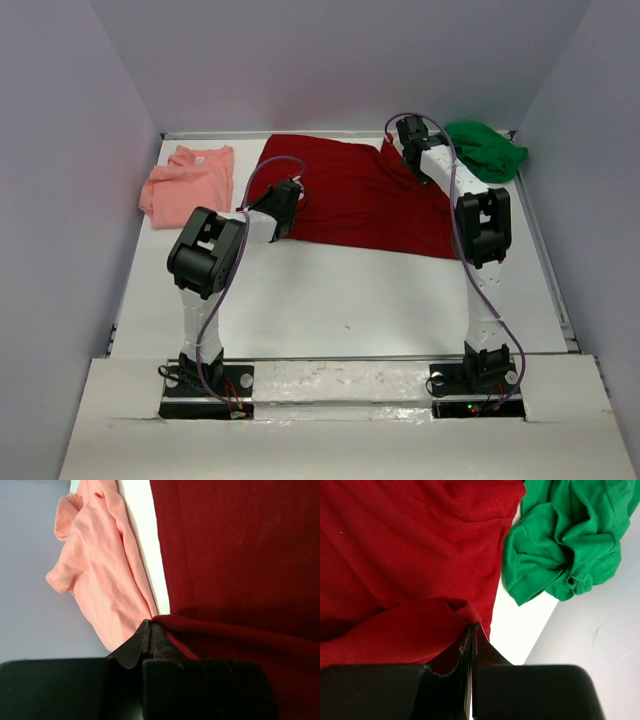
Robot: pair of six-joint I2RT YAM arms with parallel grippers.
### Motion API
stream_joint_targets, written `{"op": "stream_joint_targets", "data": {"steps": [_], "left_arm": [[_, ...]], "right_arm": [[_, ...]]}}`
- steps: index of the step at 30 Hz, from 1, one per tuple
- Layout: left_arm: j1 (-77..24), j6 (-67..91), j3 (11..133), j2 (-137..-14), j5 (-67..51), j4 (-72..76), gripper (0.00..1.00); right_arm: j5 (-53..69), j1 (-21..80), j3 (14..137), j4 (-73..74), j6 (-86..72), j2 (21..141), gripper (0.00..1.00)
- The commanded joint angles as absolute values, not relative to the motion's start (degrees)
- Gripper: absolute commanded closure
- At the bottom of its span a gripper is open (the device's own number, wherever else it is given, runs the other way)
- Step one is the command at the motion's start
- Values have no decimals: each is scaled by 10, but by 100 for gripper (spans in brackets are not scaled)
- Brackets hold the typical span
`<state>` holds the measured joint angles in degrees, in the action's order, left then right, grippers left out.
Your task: Fold and stack the t-shirts
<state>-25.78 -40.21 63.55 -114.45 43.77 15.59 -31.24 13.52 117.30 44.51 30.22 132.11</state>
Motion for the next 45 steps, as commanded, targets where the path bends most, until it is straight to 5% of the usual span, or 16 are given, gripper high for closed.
{"op": "stream_joint_targets", "data": {"steps": [1,10,14,16,17,18,31,41,45], "left_arm": [[-260,-403,643,-1152,461,189,100],[-260,-420,657,-1179,468,209,100],[-260,-425,663,-1183,468,210,100],[-259,-426,664,-1183,470,209,100],[-260,-427,664,-1182,472,210,100],[-260,-428,667,-1182,474,209,100],[-272,-432,659,-1145,512,193,100],[-257,-503,586,-1065,557,254,63],[-256,-505,571,-1043,565,264,26]], "right_arm": [[-313,132,1204,426,310,1325,100],[-326,132,1230,423,316,1354,100],[-326,132,1242,424,313,1360,51],[-326,132,1240,424,311,1351,41],[-327,132,1238,424,311,1347,11],[-326,132,1232,424,311,1336,1],[-329,132,1158,420,312,1208,0],[-323,127,1035,409,315,1071,0],[-320,127,984,403,317,1029,0]]}}
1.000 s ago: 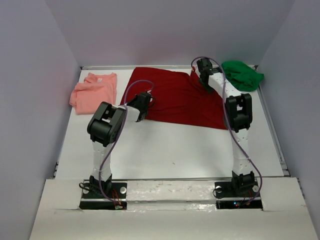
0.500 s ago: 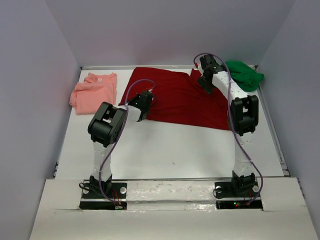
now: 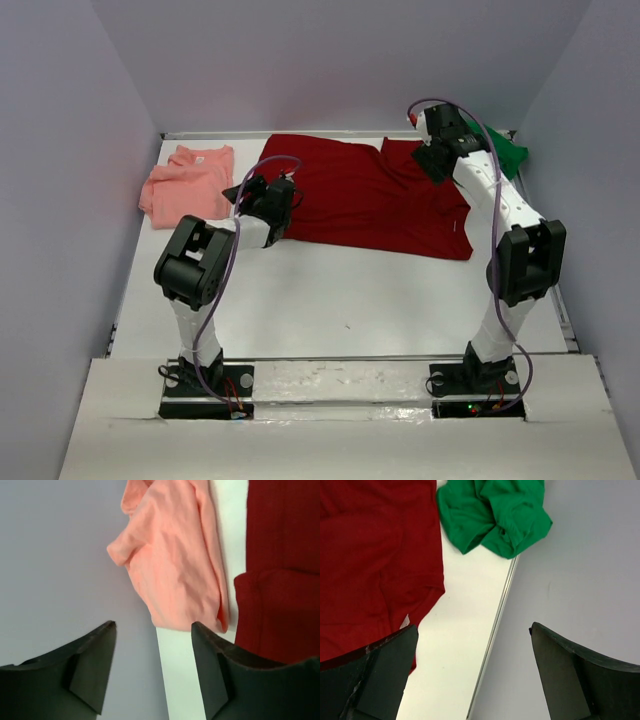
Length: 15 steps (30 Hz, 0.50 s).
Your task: Fold and stack the t-shirts
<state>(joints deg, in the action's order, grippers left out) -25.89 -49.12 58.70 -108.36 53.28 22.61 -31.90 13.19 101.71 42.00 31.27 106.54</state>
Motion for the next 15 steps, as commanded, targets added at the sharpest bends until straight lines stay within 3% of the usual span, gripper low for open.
{"op": "stream_joint_targets", "data": {"steps": [1,3,6,9,11,15], "left_arm": [[-256,-504,570,-1041,565,265,23],[-255,-507,572,-1038,572,269,12],[-256,-508,573,-1031,577,271,5],[-256,-501,568,-1007,570,260,3],[-255,-439,581,-982,545,162,2],[-236,-308,636,-942,382,-22,1]], "right_arm": [[-320,127,977,402,318,1022,0],[-319,127,962,402,323,1008,0],[-318,127,948,401,322,994,0],[-308,121,918,402,317,977,0],[-280,107,900,411,294,969,0],[-191,94,849,446,243,953,1]]}}
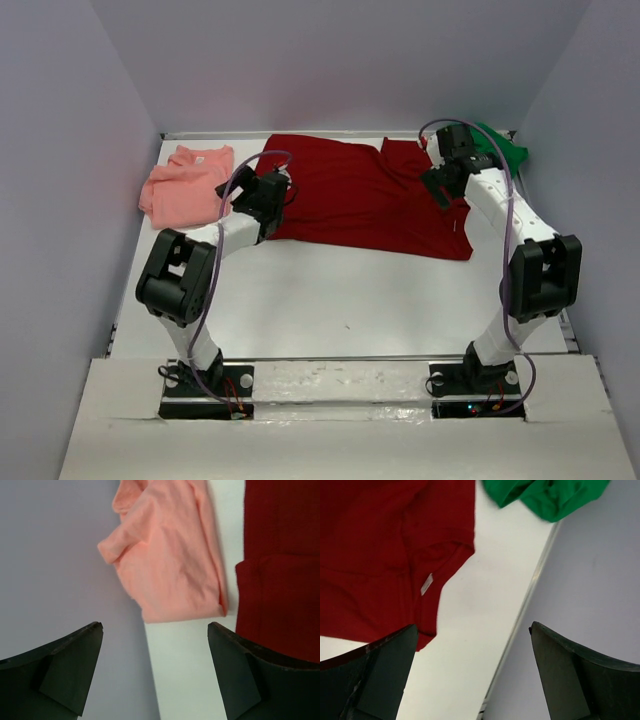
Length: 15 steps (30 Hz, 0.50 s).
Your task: Fold and stack the t-shirts
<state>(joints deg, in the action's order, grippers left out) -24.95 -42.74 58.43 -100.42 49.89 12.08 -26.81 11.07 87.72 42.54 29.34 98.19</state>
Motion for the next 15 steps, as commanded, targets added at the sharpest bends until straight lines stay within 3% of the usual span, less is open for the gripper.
{"op": "stream_joint_targets", "data": {"steps": [1,6,15], "left_arm": [[-232,-294,646,-932,354,-42,1],[-211,-236,660,-864,179,-136,1],[-185,-225,646,-842,161,-158,1]], "right_arm": [[-179,89,828,447,236,948,1],[-84,83,782,486,209,932,1],[-3,77,742,512,206,960,0]]}}
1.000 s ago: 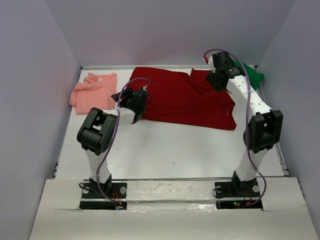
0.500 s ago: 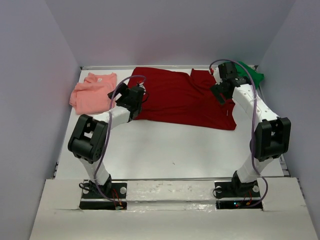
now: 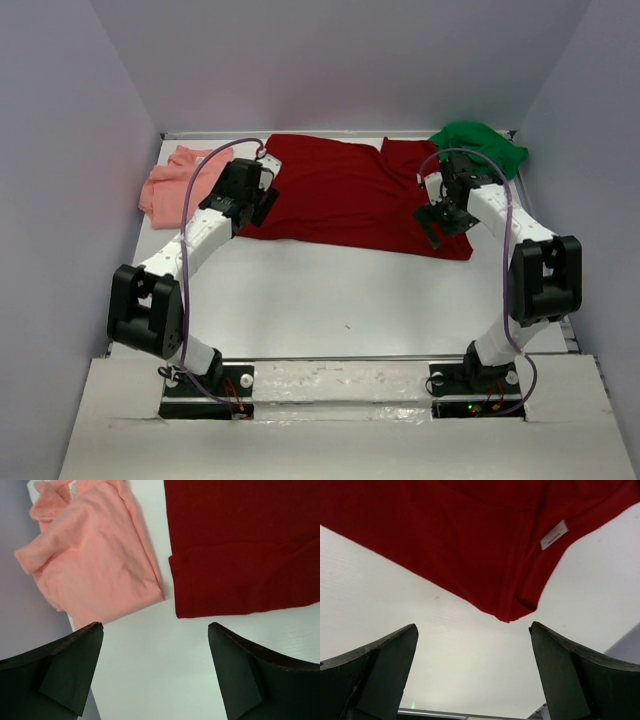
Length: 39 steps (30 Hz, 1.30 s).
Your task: Fold and stack the t-shirts
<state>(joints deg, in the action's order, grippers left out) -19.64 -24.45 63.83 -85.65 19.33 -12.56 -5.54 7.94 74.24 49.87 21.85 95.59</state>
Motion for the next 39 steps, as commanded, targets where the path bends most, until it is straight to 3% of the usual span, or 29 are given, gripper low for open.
{"op": "stream_joint_targets", "data": {"steps": [1,21,39], "left_arm": [[-182,-225,646,-839,158,-160,1],[-152,-233,603,-756,167,-189,1],[-150,-242,600,-744,168,-190,1]], "right_arm": [[23,77,745,512,207,968,0],[62,77,810,509,221,1169,0],[42,41,692,549,242,1107,0]]}}
